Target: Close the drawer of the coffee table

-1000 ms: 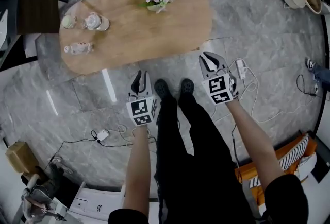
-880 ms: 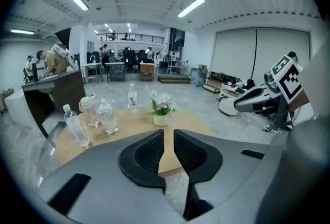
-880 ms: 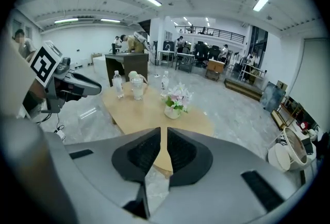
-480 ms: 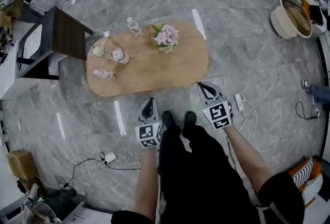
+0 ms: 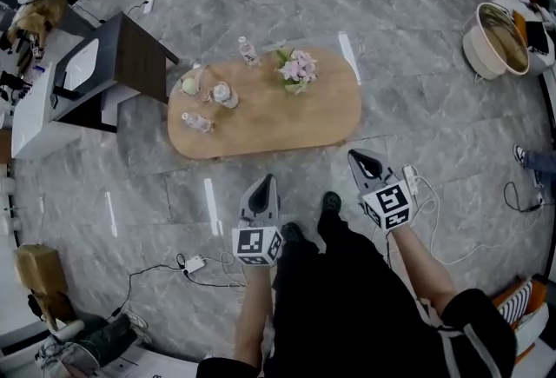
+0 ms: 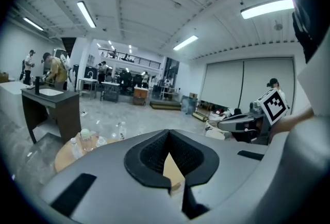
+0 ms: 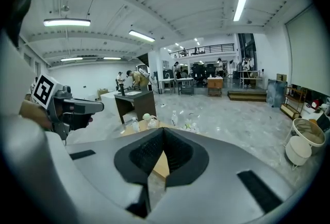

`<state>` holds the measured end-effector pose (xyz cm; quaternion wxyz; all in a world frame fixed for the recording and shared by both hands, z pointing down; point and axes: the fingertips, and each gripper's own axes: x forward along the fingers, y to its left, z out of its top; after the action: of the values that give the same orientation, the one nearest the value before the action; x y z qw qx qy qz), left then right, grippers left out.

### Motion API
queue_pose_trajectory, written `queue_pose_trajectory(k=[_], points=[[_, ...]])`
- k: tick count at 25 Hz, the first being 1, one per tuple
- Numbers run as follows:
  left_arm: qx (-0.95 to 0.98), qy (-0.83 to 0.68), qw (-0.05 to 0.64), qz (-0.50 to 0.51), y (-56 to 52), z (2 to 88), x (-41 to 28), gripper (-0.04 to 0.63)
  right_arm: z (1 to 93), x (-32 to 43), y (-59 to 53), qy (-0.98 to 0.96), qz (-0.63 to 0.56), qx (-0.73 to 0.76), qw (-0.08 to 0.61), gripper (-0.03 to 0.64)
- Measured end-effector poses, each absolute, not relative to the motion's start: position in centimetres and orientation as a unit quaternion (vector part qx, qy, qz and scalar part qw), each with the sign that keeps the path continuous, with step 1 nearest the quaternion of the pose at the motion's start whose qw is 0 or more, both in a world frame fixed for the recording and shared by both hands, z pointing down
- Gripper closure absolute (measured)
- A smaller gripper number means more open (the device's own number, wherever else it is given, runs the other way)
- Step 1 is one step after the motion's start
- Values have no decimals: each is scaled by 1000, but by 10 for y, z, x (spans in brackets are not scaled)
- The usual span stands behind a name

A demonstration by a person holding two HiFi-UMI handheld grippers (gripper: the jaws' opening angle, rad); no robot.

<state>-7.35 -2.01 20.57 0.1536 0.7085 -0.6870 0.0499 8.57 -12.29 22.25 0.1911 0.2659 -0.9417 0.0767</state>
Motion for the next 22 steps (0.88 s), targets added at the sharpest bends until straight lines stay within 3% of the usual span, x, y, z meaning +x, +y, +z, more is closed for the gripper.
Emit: queue_pose_trajectory(k=[22], points=[[775,-619,126,-9,173,104,-94,583,92,67,99,-949,19,289,123,604]])
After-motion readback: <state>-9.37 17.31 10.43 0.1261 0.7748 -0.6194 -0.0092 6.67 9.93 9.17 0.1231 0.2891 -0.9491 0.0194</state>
